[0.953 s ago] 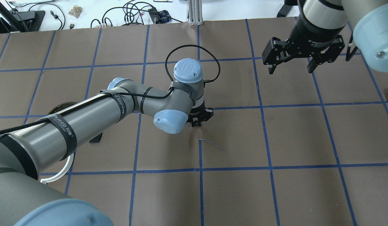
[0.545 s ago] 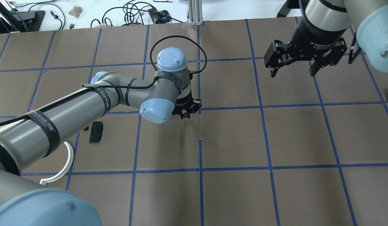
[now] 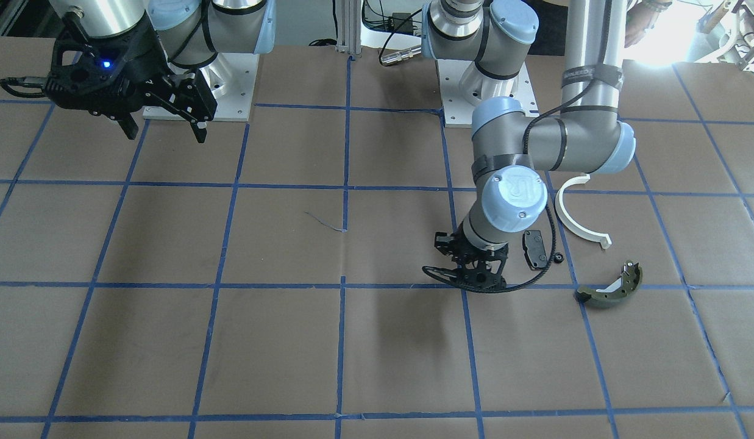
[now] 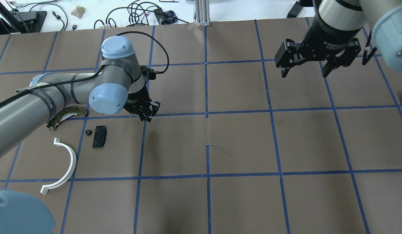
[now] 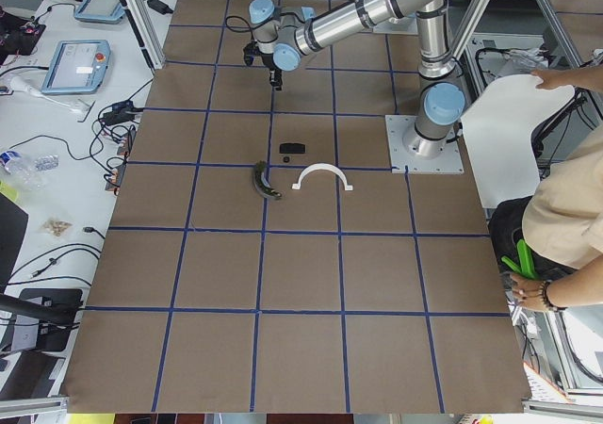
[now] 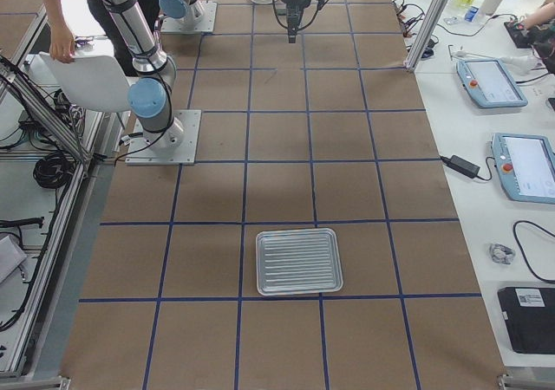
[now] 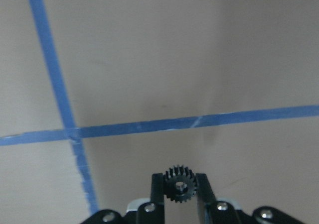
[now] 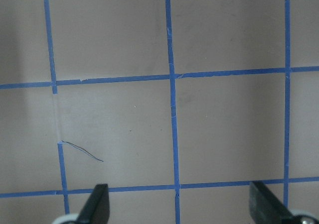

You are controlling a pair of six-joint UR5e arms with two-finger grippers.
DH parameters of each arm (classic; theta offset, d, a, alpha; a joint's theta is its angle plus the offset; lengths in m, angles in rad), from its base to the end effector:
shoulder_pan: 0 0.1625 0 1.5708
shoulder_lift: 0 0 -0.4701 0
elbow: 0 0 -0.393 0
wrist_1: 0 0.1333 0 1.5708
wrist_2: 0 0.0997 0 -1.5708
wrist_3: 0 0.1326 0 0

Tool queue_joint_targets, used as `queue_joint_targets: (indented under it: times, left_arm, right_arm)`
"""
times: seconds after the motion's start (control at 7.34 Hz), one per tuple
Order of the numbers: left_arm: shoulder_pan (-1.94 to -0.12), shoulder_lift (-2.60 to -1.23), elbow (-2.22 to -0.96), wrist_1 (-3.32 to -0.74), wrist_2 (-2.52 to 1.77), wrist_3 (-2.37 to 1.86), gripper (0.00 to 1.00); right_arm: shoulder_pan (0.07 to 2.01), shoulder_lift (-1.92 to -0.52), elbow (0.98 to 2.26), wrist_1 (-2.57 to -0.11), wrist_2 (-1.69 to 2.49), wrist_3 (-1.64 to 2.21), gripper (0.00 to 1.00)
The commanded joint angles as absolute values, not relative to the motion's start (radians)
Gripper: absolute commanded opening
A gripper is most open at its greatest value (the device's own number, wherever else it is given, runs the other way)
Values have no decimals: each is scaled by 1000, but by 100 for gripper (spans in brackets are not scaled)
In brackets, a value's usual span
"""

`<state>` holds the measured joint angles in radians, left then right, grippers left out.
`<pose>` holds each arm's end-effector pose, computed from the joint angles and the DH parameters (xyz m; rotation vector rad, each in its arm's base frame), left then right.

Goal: Place bearing gear from tray to pile

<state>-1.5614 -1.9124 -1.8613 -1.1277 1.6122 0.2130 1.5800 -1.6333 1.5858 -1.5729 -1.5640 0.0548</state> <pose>-0.1227 -0.5488 0.2244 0.3218 3.0904 0.2998 0.1385 -0.4681 0.5229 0.0711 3.1315 -0.0773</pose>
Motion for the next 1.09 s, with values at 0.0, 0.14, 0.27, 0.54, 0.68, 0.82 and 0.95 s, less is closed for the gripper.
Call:
queue_joint_targets:
  times: [0.0, 0.14, 0.27, 0.54, 0.68, 0.82, 0.95]
  left_arm:
    - [-1360, -1847, -1939, -1108, 1702, 462, 0]
    - [-1283, -1844, -1942, -1106, 1701, 529, 0]
    - [-1219, -1842, -1951, -1106, 1701, 593, 0]
    - [-1181, -1858, -2018, -985, 1688, 594, 0]
    - [-1175, -1850, -2034, -985, 1669, 594, 0]
    - [-1177, -1845, -2039, -985, 1667, 589, 0]
    - [-1178, -1842, -2039, -988, 1669, 592, 0]
  right_arm:
    - [1577, -1632, 1585, -1575, -1565, 48, 100]
    - [1577, -1632, 1585, -1575, -1566, 45, 100]
    - [1577, -1632, 1585, -1575, -1566, 46, 100]
    - [1577, -1632, 1585, -1572, -1566, 49, 100]
    - [1577, -1632, 1585, -1572, -1566, 49, 100]
    - [1577, -1634, 1586, -1571, -1568, 54, 100]
    - [1577, -1634, 1586, -1572, -1568, 55, 100]
